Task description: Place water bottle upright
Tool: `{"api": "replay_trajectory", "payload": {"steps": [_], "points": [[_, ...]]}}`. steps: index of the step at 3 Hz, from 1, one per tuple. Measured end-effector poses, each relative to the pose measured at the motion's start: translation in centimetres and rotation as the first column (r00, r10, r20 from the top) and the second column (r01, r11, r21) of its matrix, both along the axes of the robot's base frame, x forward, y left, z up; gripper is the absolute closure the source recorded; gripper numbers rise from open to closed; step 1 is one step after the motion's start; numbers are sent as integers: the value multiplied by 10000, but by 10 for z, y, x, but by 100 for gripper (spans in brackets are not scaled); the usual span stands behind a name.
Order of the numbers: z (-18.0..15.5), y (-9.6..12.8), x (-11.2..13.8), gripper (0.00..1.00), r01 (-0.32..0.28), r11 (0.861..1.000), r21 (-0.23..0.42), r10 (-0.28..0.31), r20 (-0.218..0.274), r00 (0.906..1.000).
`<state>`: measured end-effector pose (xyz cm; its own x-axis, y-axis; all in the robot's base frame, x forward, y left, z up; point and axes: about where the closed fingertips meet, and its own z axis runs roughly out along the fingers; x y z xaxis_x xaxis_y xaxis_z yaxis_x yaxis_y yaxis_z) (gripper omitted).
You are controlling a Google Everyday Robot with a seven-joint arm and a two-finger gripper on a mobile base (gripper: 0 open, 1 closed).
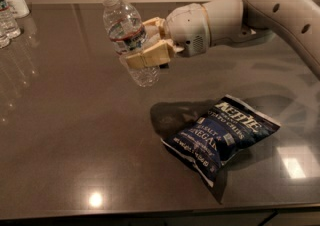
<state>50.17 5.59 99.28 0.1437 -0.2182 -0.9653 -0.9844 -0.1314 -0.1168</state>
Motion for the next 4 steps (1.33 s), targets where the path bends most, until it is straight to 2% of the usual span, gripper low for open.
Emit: {"api": "replay_trajectory", "payload": {"steps": [1, 2, 4], "points": [[-16, -9, 9, 100, 289, 9986, 434, -262, -609, 9978], [-34, -18, 18, 100, 566, 9963, 647, -487, -1181, 9918], [-63, -29, 29, 100, 578, 9908, 1220, -325, -2004, 9792]]}}
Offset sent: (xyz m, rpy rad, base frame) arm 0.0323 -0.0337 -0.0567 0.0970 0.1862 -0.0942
